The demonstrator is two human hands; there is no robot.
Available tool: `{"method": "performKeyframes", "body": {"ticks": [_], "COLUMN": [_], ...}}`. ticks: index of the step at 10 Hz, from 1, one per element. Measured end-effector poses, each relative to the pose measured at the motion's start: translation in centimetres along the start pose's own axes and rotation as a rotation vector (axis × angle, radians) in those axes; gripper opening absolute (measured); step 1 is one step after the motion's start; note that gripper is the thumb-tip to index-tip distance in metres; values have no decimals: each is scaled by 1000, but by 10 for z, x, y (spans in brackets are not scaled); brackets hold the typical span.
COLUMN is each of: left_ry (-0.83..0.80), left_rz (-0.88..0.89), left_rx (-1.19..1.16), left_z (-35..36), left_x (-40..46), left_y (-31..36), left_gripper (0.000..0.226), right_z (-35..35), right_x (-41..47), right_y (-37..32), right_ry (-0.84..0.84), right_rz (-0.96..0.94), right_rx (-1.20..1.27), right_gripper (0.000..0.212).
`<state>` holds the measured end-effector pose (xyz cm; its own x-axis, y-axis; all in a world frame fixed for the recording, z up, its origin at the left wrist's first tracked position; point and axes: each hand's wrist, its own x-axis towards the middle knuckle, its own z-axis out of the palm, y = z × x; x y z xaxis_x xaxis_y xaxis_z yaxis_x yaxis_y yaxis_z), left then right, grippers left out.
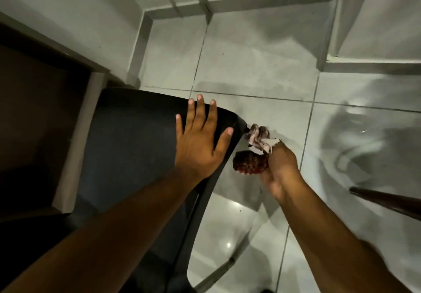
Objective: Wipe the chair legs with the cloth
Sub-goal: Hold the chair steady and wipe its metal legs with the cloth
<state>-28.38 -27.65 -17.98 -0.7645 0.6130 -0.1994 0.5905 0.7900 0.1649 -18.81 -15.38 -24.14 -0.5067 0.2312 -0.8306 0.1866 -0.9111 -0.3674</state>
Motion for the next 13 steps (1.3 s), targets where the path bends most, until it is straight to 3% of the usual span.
{"method": "performKeyframes", "body": {"ticks": [1,3,5,8,9,10,13], "left_ry": [-82,-378,-239,-131,-90,-47,-15], "left_rz": [93,-50,-103,-24,-23,-8,-21], "left_rx": [94,254,225,199,180,169,151], "left_z": [-2,7,34,45,48,53,55], "left_x": [-54,-192,-217,-217,-216,-216,-216], "left_y": [-18,-54,-58,-65,-65,-70,-69], "left_gripper": [83,105,98,87,86,83,87], "right_z": [-26,-80,-120,-74,-65,-63,-66], "right_x": [-32,-94,-143,-130,-122,-124,-114], "right_y": [20,112,211,278,306,322,324], "right_ry": [-4,56,99,-61,-75,-40,-109], "right_rz": [-8,107,273,419,432,453,482], "right_rx": [27,35,-4,-36,-162,-157,-200], "right_gripper": [25,25,28,22,15,35,24]}}
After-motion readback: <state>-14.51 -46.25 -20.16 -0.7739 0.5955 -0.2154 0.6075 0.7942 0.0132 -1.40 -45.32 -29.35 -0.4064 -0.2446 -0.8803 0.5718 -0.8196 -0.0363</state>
